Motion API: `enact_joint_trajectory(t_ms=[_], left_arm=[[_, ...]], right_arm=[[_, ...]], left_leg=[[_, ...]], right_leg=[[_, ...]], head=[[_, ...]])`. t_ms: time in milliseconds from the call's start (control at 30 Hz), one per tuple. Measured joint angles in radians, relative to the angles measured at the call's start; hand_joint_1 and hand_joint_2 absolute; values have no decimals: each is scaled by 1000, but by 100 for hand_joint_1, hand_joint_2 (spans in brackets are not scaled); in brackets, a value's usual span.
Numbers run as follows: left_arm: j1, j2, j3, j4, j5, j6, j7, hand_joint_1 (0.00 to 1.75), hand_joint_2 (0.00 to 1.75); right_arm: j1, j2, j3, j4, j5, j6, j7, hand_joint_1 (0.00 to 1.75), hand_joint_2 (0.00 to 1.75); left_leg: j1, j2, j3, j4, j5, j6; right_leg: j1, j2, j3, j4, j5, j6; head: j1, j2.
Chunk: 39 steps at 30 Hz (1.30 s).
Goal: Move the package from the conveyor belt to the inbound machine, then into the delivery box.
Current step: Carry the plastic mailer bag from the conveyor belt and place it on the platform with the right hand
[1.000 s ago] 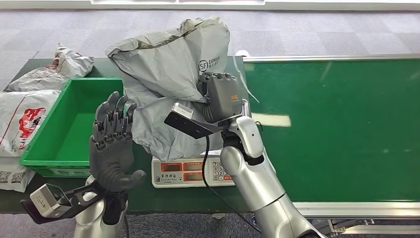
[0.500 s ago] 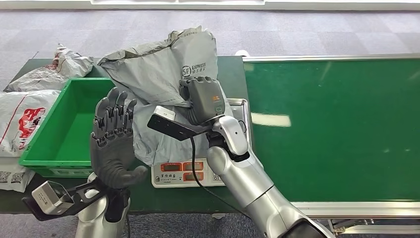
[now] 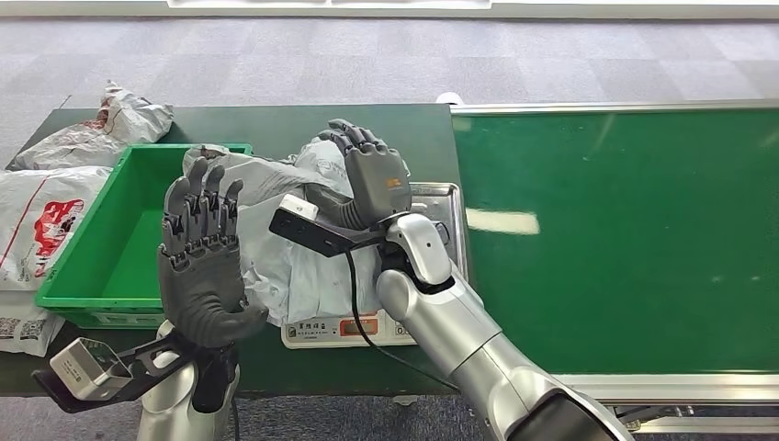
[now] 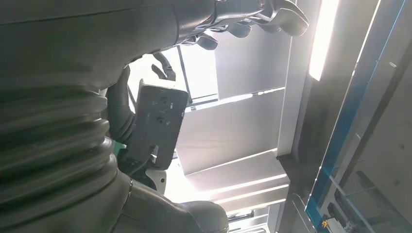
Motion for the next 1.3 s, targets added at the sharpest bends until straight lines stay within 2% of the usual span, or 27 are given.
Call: enact_joint_trajectory(t_ms=[167, 333, 733, 1033, 1100, 1233, 1300], left_arm=[[0, 0, 0, 0, 0, 0, 0, 0, 175], [1, 0, 0, 0, -2, 1, 0, 0, 175], [1, 1, 0, 0, -2, 2, 0, 0, 175], [5, 1, -1, 0, -1, 20, 0, 0, 175], [5, 1, -1, 0, -1, 20, 0, 0, 175], [4, 2, -1, 5, -5, 5, 0, 0, 175], [4, 2, -1, 10, -6, -10, 0, 0, 175]], right_arm=[[0, 0, -5, 13, 48, -11, 20, 0, 0], [0, 0, -17, 25, 120, -36, 95, 0, 0], [-1, 0, -22, 37, 133, -38, 108, 0, 0], [2, -3, -67, 24, 291, -80, 219, 0, 0], [3, -4, -85, 14, 342, -29, 266, 0, 0], [0, -7, -108, 31, 402, 183, 355, 0, 0], [-3, -9, -118, 56, 413, 205, 369, 0, 0]], left_leg=[[0, 0, 0, 0, 0, 0], [0, 0, 0, 0, 0, 0], [0, 0, 0, 0, 0, 0], [0, 0, 0, 0, 0, 0], [0, 0, 0, 0, 0, 0], [0, 0, 0, 0, 0, 0], [0, 0, 0, 0, 0, 0]], right_leg=[[0, 0, 0, 0, 0, 0], [0, 0, 0, 0, 0, 0], [0, 0, 0, 0, 0, 0], [0, 0, 0, 0, 0, 0], [0, 0, 0, 0, 0, 0], [0, 0, 0, 0, 0, 0], [0, 0, 0, 0, 0, 0]], head=[[0, 0], [0, 0], [0, 0], [0, 0], [0, 0], [0, 0], [0, 0]])
